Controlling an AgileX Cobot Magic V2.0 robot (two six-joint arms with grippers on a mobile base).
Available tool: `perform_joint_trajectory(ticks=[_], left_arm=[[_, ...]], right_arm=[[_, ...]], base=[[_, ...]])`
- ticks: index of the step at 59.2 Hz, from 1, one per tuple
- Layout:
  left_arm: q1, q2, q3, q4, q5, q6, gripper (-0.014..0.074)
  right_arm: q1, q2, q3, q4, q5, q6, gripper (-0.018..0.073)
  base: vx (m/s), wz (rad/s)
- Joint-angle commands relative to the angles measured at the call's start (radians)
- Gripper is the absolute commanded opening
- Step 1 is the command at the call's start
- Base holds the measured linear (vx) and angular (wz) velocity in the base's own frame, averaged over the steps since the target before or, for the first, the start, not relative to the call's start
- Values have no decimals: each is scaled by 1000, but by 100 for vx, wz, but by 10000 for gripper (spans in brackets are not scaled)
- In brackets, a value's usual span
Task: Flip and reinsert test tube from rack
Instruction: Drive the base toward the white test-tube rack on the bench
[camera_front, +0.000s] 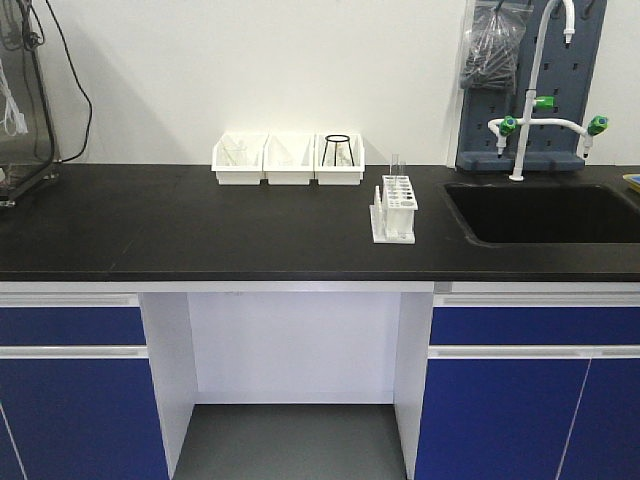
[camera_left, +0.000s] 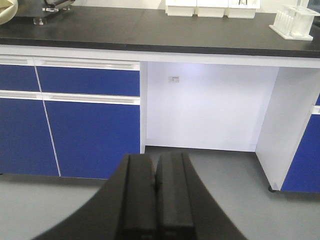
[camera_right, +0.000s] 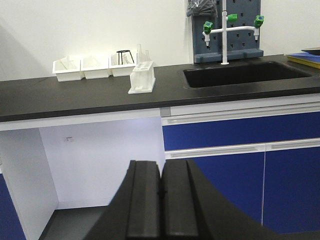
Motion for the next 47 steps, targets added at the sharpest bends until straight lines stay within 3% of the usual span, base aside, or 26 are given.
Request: perform_joint_trajectory(ticks=[1,47], left_arm=[[-8,1,2,-5,-83,0,-6],[-8,1,2,-5,-83,0,-6]], right_arm=[[-4,-8,0,-5,-90,-8,-8],[-4,-8,0,-5,-90,-8,-8]], base=[[0,0],[0,0]])
